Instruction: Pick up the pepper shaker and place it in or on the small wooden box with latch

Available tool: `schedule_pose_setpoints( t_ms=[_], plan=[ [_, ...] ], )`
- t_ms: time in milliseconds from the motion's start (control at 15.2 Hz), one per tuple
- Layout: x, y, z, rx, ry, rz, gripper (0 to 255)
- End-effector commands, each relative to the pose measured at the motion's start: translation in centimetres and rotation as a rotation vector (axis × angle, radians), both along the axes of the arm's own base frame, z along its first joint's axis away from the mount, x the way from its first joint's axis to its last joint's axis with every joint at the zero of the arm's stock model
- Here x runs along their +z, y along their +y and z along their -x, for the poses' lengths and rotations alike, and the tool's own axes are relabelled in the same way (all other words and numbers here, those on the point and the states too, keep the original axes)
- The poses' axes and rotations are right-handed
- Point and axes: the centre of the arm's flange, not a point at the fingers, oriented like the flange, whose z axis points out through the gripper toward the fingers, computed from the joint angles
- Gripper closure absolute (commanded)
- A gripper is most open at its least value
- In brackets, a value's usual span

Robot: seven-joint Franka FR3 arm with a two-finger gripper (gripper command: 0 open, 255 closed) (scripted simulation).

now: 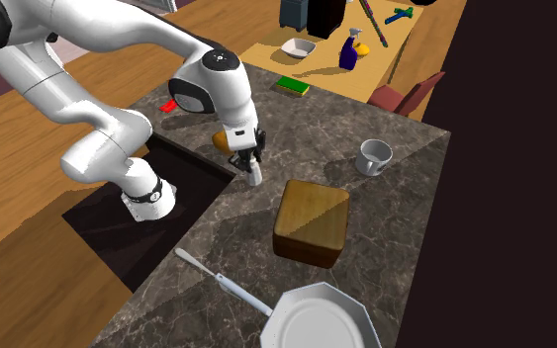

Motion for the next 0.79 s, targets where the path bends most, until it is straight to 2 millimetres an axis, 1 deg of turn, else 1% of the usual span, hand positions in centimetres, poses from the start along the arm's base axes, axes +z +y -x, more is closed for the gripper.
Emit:
schedule_pose_setpoints(
  t_ms=[0, 726],
  plan=[
    [1.1, 0.0, 0.0, 0.000, 0.000, 0.000, 255],
    [6.9, 0.0, 0.0, 0.000, 0.000, 0.000, 255]
  ],
)
